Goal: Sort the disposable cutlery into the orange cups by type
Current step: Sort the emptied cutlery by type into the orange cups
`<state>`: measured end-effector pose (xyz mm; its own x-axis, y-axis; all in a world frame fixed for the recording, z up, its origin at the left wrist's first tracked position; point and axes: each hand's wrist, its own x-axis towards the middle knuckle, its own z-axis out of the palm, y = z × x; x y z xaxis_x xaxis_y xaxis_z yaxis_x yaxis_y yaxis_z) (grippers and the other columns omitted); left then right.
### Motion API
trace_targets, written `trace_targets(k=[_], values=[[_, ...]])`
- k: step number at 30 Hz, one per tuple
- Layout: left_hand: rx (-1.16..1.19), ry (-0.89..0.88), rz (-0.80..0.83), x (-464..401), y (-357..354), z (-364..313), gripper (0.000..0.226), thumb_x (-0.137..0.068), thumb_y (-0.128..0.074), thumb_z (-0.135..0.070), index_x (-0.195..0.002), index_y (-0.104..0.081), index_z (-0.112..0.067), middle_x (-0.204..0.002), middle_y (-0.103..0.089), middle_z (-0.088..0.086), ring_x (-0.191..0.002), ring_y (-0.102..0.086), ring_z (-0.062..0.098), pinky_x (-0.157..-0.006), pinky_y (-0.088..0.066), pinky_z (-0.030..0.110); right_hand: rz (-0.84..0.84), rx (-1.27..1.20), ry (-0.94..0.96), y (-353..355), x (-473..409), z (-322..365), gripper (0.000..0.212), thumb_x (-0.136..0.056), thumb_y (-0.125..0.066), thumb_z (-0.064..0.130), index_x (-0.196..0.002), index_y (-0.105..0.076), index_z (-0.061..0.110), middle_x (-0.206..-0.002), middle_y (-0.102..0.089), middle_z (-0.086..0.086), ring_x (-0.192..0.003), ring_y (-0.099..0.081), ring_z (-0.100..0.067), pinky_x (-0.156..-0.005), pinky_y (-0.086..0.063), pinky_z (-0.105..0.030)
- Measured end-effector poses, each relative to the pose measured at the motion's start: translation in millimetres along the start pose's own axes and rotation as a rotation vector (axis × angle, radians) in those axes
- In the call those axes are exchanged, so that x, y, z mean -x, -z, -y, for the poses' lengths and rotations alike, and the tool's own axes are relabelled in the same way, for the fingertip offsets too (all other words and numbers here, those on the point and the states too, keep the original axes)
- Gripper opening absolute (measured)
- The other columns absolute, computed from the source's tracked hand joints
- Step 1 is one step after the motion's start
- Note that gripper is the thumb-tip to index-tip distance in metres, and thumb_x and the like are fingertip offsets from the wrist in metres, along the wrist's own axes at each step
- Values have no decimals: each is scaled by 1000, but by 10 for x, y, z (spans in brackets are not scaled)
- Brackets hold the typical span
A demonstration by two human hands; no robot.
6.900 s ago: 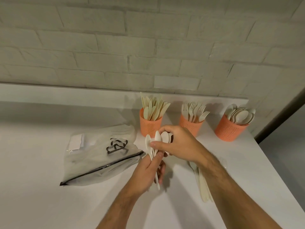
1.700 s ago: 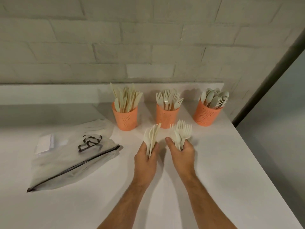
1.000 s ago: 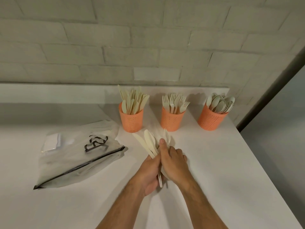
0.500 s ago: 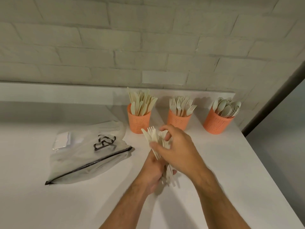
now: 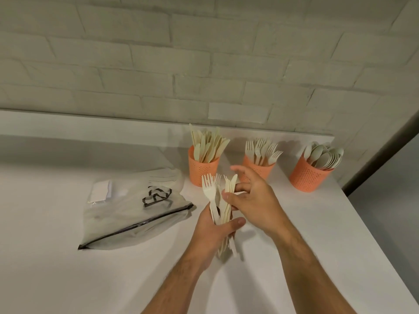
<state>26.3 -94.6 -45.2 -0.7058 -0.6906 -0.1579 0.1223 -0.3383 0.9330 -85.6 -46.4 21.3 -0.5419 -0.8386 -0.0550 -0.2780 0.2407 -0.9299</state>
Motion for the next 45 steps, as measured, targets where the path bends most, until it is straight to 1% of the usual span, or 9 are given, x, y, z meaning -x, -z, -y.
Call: trace_targets(k=[8, 14, 18, 24, 28, 32, 36, 42, 45], values=[[97, 44, 4, 28, 315, -30, 31, -92, -61, -27, -120, -60, -15, -77, -64, 14, -69, -63, 26, -73, -48, 49, -72, -125, 171, -26, -100, 162, 42, -89, -67, -6, -114, -62, 29, -91, -74, 1, -87, -75, -16, -76, -62, -37], [-47, -120, -179, -87, 553, 12, 10, -94, -61, -9, -103, -61, -13, -69, -52, 2, -61, -47, 19, -62, -42, 34, -331, -296, 399, 144, -481, 529, 39, -93, -59, -7, -112, -58, 28, -98, -74, -7, -90, -75, -24, -85, -60, -44], [-215, -217, -236, -99, 493, 127, 5, -95, -61, -18, -98, -59, -21, -72, -61, -3, -65, -59, 19, -62, -51, 26, -387, -167, 538, -127, -726, 567, 37, -94, -61, -1, -118, -56, 26, -96, -76, -1, -88, -75, -17, -83, -60, -45], [-420, -248, -274, -55, 514, 389, 26, -94, -59, -21, -113, -57, -38, -85, -69, -16, -77, -65, 10, -71, -51, 29, -484, 115, 707, -432, -935, 565, 32, -95, -64, 6, -125, -59, 13, -88, -69, 5, -79, -71, -11, -71, -55, -17], [-518, -241, -263, -44, 524, 446, 32, -84, -54, -24, -109, -56, -43, -86, -69, -20, -74, -62, 6, -68, -50, 30, -568, 311, 788, -422, -1068, 527, 31, -94, -65, 7, -125, -61, 8, -78, -61, 6, -68, -67, -16, -64, -54, -23], [-483, -248, -335, -60, 561, 473, 17, -95, -59, -20, -109, -69, -18, -87, -73, -13, -83, -65, 5, -73, -45, 14, -496, 430, 742, -507, -1176, 388, 35, -92, -66, 5, -127, -61, 7, -83, -70, -11, -71, -67, -20, -63, -58, -31], [-315, -265, -315, -45, 571, 382, 12, -99, -53, -19, -98, -62, -12, -70, -69, -2, -64, -70, 21, -66, -54, 29, -453, 821, 728, -602, -1301, 136, 30, -89, -68, 14, -118, -68, 8, -118, -72, -10, -124, -59, -32, -99, -44, -48], [-223, -231, -327, -116, 646, 401, 10, -94, -58, -27, -85, -58, -30, -62, -55, -14, -55, -46, 7, -58, -38, 30, -154, 997, 472, -639, -1494, 434, 59, -103, -31, 50, -156, -25, 24, -166, -14, 11, -154, -6, -17, -117, -4, -49], [-181, -205, -310, -108, 653, 356, 19, -97, -58, -20, -83, -60, -33, -61, -53, -17, -55, -45, 3, -57, -36, 25, 29, 1183, 393, -691, -1669, 474, 61, -103, -18, 56, -156, -25, 26, -165, -18, 13, -154, -7, -17, -116, 4, -59]])
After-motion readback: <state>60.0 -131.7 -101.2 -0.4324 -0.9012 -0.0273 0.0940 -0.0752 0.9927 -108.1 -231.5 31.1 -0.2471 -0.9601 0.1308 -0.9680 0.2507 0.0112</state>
